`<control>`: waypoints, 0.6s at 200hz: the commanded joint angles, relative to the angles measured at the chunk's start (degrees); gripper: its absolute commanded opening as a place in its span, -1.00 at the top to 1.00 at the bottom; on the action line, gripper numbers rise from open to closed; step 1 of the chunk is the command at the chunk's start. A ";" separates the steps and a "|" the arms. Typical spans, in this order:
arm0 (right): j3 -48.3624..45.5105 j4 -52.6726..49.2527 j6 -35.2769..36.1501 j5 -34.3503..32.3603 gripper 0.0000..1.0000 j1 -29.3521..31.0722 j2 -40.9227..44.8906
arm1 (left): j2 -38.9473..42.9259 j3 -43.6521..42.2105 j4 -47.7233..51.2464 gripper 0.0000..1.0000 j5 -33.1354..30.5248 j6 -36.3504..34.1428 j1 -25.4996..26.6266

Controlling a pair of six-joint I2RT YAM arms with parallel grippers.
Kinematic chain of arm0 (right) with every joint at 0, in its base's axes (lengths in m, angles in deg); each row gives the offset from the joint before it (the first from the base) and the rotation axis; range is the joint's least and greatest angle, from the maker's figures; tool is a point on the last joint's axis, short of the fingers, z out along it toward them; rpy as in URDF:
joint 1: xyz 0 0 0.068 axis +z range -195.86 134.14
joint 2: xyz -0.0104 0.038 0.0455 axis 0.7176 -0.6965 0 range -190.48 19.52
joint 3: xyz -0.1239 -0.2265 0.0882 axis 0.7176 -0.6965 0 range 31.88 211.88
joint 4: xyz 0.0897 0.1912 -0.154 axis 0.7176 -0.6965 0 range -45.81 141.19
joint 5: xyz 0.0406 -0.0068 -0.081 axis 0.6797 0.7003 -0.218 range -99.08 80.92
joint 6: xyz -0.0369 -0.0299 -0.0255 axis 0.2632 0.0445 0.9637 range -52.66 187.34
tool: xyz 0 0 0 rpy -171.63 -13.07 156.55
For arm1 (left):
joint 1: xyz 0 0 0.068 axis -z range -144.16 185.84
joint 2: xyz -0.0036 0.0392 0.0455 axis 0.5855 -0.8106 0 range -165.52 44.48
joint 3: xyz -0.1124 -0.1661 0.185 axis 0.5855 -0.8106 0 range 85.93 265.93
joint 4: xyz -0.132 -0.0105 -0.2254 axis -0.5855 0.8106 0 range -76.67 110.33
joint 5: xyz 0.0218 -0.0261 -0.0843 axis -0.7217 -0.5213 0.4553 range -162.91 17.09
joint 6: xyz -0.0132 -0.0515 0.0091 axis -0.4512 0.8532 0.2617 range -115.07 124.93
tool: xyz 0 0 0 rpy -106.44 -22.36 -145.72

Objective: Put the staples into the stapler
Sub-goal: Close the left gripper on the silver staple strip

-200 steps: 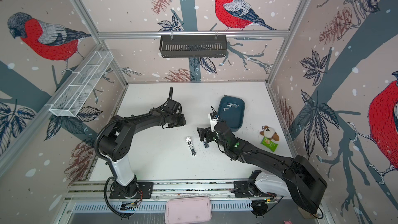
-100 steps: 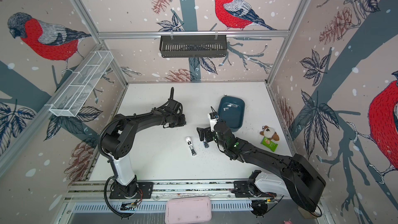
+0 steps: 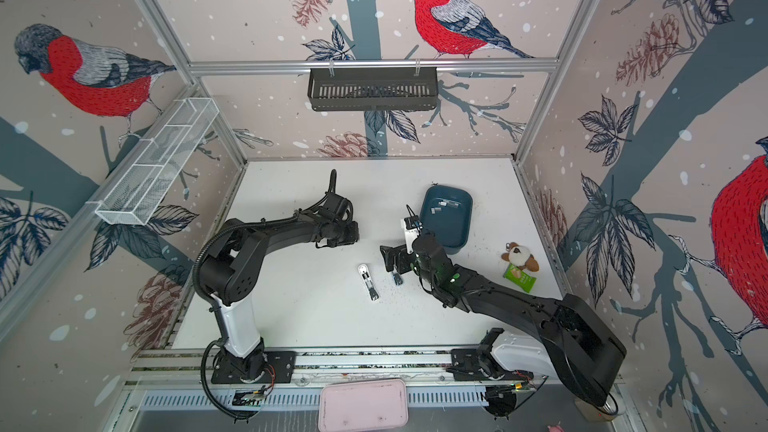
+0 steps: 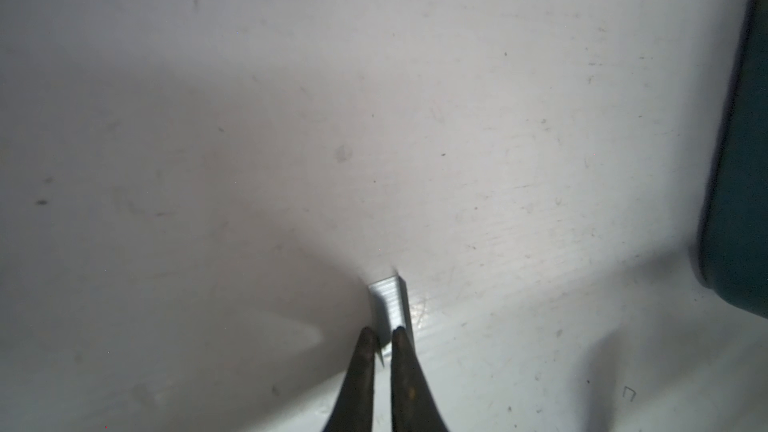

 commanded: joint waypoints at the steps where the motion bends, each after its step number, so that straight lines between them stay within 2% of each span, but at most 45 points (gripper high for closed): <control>1: 0.69 2.02 0.20 -0.67 -1.00 -0.19 -0.16 | -0.41 -0.75 2.45 0.79 -1.01 -0.53 0.22; 95: 0.22 1.52 0.39 -0.50 -0.99 -1.19 1.57 | 0.42 -2.28 2.84 0.93 -1.85 -0.74 0.15; 120: 0.07 1.51 -0.81 1.34 -0.98 -2.24 1.34 | 1.78 -2.74 2.25 1.00 -1.09 -1.06 0.22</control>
